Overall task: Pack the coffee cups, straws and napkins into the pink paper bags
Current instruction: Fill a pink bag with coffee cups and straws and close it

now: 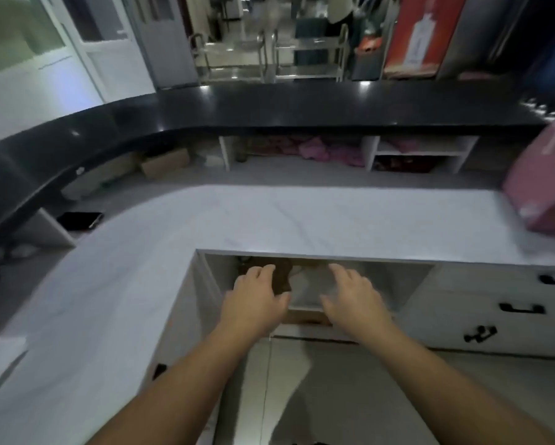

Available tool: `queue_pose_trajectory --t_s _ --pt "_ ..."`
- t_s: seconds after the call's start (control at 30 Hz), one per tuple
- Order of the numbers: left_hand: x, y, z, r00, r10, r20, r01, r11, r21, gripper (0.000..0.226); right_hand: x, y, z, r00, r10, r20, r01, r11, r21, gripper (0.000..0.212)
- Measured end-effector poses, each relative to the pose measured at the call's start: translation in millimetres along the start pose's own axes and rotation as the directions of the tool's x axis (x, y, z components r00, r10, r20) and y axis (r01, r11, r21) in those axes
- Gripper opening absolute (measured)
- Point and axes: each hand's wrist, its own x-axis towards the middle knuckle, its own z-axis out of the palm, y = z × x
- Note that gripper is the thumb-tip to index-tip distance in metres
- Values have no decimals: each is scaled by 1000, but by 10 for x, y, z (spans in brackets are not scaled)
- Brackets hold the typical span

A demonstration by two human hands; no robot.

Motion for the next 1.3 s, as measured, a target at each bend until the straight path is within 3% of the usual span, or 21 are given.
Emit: queue_pose_trajectory --t_s 0.3,0.5,0.8,1.17,1.23,1.3 --pt "677 2622 624 958 286 31 -286 958 21 71 66 2184 -1356 962 212 -171 -216 976 -6 66" --pt "1117 3835 912 933 346 102 -348 938 1 70 198 3326 -1982 892 379 -245 -364 925 108 62" --pt "2205 5244 1357 878 449 163 -441 893 -85 68 1032 4436 -2600 815 496 -299 -465 868 174 58" --pt "3513 6970 1495 817 570 90 -542 812 -217 70 2151 5447 -3570 673 602 -429 -559 794 237 48" --pt "3600 7178 1510 823 566 49 -542 808 -231 69 2302 5602 -3696 674 594 -439 -552 800 235 45" --pt "3660 7370 1535 838 545 34 -526 822 -220 81 2471 5764 -3816 697 582 -418 -544 810 221 43"
